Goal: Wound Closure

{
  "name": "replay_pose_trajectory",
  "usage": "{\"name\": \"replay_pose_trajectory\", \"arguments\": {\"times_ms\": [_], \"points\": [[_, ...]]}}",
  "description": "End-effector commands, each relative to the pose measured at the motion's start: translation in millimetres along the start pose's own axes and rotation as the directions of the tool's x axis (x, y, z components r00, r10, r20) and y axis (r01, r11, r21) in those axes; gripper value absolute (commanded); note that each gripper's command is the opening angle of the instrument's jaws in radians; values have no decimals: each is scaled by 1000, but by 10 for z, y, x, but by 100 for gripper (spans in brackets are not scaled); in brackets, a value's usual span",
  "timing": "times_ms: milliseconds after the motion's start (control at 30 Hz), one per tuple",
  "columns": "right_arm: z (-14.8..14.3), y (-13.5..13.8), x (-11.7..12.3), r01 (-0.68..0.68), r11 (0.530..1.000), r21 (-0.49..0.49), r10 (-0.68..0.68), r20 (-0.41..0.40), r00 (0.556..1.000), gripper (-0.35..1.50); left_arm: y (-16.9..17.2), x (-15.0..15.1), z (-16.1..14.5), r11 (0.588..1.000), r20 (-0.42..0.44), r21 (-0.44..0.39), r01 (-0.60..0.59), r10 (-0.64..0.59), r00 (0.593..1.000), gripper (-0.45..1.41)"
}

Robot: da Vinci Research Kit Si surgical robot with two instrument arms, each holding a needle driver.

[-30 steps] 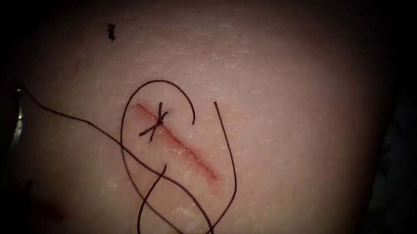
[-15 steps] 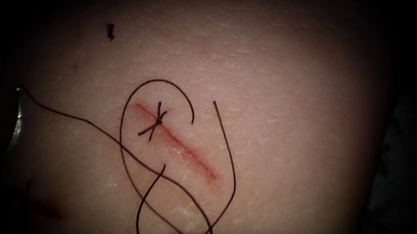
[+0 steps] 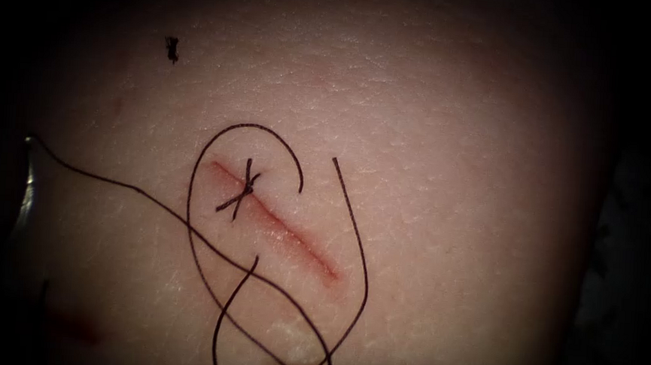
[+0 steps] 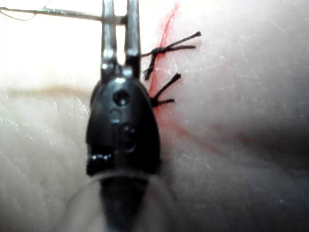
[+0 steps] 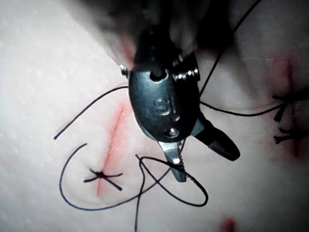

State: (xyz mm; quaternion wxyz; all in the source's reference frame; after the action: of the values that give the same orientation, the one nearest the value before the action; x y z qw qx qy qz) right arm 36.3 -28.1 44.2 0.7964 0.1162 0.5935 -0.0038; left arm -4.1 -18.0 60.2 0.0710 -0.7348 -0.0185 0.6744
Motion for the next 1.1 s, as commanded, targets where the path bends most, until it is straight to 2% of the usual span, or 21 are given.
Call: {"name": "replay_pose_trajectory", "arguments": {"times_ms": [33, 1100], "points": [[10, -4, -5, -1, 1000, 3, 1, -2, 1000, 126, 2, -10, 10, 1000, 3, 5, -2, 2, 1000, -45], [10, -4, -5, -1, 1000, 3, 1, -2, 1000, 126, 2, -10, 10, 1000, 3, 5, -2, 2, 1000, -45]]}}
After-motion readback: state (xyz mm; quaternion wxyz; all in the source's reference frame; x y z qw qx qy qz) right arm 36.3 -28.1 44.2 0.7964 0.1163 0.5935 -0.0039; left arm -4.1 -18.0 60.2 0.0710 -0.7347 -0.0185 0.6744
